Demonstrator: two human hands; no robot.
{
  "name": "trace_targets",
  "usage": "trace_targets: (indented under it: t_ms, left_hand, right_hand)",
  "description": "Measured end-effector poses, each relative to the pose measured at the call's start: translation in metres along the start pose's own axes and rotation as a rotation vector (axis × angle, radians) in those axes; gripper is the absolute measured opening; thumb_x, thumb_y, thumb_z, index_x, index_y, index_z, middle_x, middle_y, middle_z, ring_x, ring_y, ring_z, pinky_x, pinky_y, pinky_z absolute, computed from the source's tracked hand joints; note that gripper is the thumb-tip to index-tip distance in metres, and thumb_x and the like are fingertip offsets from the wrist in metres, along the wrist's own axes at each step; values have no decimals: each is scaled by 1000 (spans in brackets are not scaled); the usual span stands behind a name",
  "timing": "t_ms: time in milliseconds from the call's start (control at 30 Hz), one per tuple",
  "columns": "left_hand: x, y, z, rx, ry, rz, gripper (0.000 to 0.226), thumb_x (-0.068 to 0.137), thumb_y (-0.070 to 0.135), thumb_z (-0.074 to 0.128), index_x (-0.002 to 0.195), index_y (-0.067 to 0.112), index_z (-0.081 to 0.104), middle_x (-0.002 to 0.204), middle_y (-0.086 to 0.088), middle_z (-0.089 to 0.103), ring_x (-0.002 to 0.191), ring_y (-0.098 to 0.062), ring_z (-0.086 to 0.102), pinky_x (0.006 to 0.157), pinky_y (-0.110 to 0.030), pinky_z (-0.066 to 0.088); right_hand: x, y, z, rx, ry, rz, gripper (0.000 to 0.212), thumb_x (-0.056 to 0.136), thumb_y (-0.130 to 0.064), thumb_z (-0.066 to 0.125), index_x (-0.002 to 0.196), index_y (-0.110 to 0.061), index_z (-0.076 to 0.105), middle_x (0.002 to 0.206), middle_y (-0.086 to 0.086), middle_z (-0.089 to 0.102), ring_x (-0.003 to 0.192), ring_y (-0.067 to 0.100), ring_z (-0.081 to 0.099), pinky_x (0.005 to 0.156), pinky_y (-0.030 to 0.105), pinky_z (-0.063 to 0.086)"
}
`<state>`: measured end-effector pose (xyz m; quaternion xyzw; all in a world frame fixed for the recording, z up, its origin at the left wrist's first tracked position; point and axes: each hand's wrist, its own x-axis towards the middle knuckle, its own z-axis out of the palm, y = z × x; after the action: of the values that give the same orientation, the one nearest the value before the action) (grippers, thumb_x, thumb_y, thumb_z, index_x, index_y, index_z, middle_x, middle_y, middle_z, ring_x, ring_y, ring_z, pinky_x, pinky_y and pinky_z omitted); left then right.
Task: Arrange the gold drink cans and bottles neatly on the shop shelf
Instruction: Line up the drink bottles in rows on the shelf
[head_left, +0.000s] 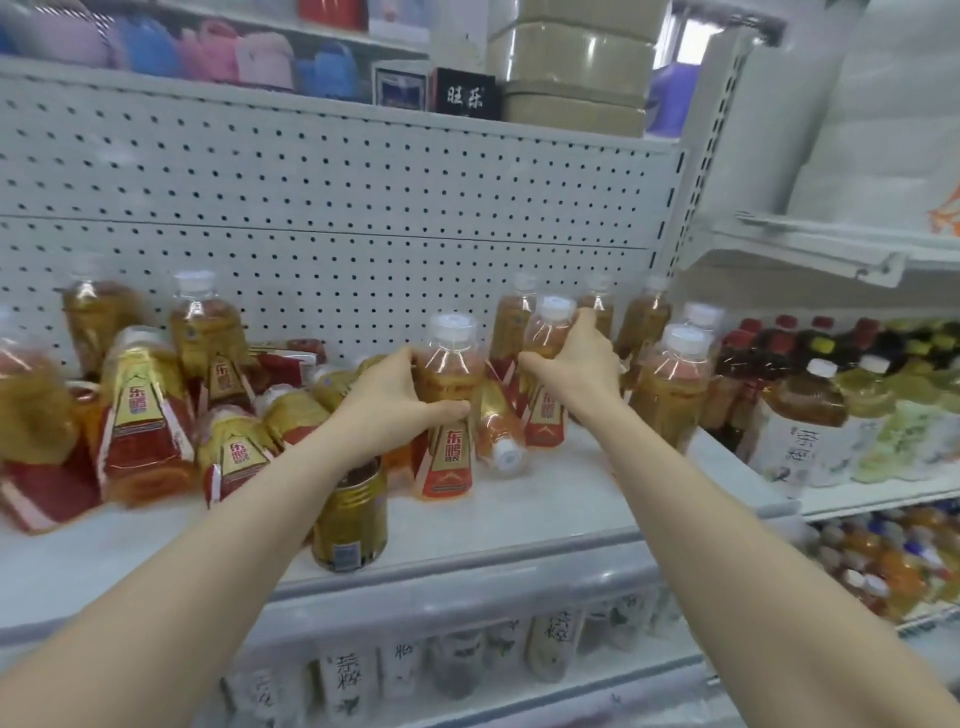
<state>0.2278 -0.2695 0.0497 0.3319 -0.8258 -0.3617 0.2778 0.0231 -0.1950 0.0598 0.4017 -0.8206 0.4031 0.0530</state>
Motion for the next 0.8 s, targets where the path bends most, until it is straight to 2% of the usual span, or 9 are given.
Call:
trace_targets:
  t_ms: [67,167,267,367,433,500,567,667,800]
  left_hand:
    - [1,3,0,36,0,-26,52,76,41,80,116,25,49,104,11,63,96,-8,62,77,-27,54]
    - [3,8,-1,100,-25,-55,57,75,42,81,120,22,51,109,8,64,99,-12,62,87,-36,55]
    - [1,13,-2,123,-18,-75,63,70,43,84,120,24,53,111,8,66,100,-14,63,89,-40,55]
    - [-4,20,-1,138,44,-65,65,69,37,85,123,24,52,112,6,66,102,-16,63,91,-42,54]
    - [-8,27,1,142,103,-48,64,71,35,84,125,23,50,113,6,64,103,-16,62,90,-42,54]
    - [-11,33,6,136,156,-43,59,76,33,81,124,21,48,111,6,60,101,-17,60,84,-38,54]
    - [-14,37,12,119,194,-53,58,78,32,80,124,20,47,109,5,59,98,-17,60,79,-36,54]
    - [-18,40,22,100,254,-65,70,75,31,82,132,17,44,115,1,61,100,-20,61,84,-39,54]
    - [-24,39,35,82,319,-63,76,77,25,81,138,14,37,111,2,55,98,-18,57,80,-33,50]
  right_hand:
    - [7,2,3,34,-22,9,70,78,-38,79,128,-11,39,112,6,62,101,28,64,83,43,56]
    - [11,3,1,20,-58,4,77,82,-39,76,138,-9,32,117,13,61,106,34,62,87,48,56]
    - [8,2,-9,-34,-85,-18,79,90,-34,69,148,-5,23,129,18,55,118,38,56,92,45,51]
    - [1,-3,-32,-90,-42,-129,77,95,-28,62,155,-7,17,144,18,44,129,35,48,97,41,44]
    - [-3,-2,-50,-159,63,-289,65,97,-22,59,153,-11,28,144,13,46,129,30,47,101,39,41]
    - [-7,6,-67,-226,197,-435,54,96,-21,59,146,-14,42,136,8,53,126,26,47,103,36,39]
    - [-11,24,-83,-308,321,-477,47,95,-26,60,140,-15,49,132,6,56,125,25,45,105,35,36]
    - [-19,58,-93,-332,344,-369,57,92,-37,63,141,-15,44,137,9,52,127,29,44,106,41,37]
    - [-30,84,-85,-169,150,-152,86,88,-51,67,152,-18,20,144,14,44,123,37,52,96,50,47]
